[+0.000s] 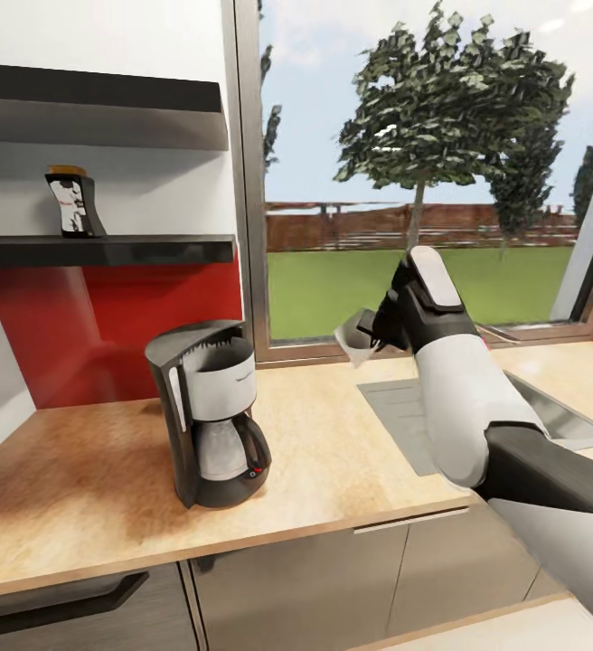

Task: Set up a coffee station on the kitchen countertop: keep the coffee maker on the countertop, move the bottle of coffee from the kitchen shelf to the counter next to the coffee maker, place a paper coffee filter on top of the coffee maker, put the saucer next to the coffee maker with the coffee cup on the saucer, and place the electric kettle next to the coffee maker.

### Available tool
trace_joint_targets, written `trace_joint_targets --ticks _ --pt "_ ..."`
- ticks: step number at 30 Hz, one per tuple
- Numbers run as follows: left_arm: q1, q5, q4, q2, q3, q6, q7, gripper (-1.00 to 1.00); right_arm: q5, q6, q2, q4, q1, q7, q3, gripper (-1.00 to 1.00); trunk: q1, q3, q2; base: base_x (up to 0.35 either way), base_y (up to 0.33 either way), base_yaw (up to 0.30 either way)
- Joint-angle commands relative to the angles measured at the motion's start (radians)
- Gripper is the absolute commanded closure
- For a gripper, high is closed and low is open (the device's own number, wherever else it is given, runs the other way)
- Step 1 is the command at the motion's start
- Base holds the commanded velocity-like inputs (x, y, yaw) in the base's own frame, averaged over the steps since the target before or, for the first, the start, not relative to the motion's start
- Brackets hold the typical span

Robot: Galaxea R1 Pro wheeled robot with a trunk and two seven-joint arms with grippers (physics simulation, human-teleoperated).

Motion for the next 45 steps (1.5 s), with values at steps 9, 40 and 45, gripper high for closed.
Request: trace_joint_targets --ticks 9,40,45 --pt "0.002 -0.005 0.007 0.003 -0.001 0.004 0.003 -1.0 -0.092 0.003 0.001 0.066 -0.074 -0.054 -0.003 1.0 0.0 0.0 0.0 0.0 0.0 0.0" --pt "0.003 -0.005 0.007 0.002 -0.001 0.005 0.003 -1.0 -0.194 0.0 0.001 0.052 -0.076 -0.054 -0.003 1.0 0.0 0.0 0.0 0.0 0.227 0.0" --pt "0.003 -0.007 0.006 0.001 -0.001 0.005 0.002 -1.0 -0.194 0.001 0.001 0.052 -0.076 -0.054 -0.003 1.0 0.0 0.0 0.0 0.0 0.009 0.0"
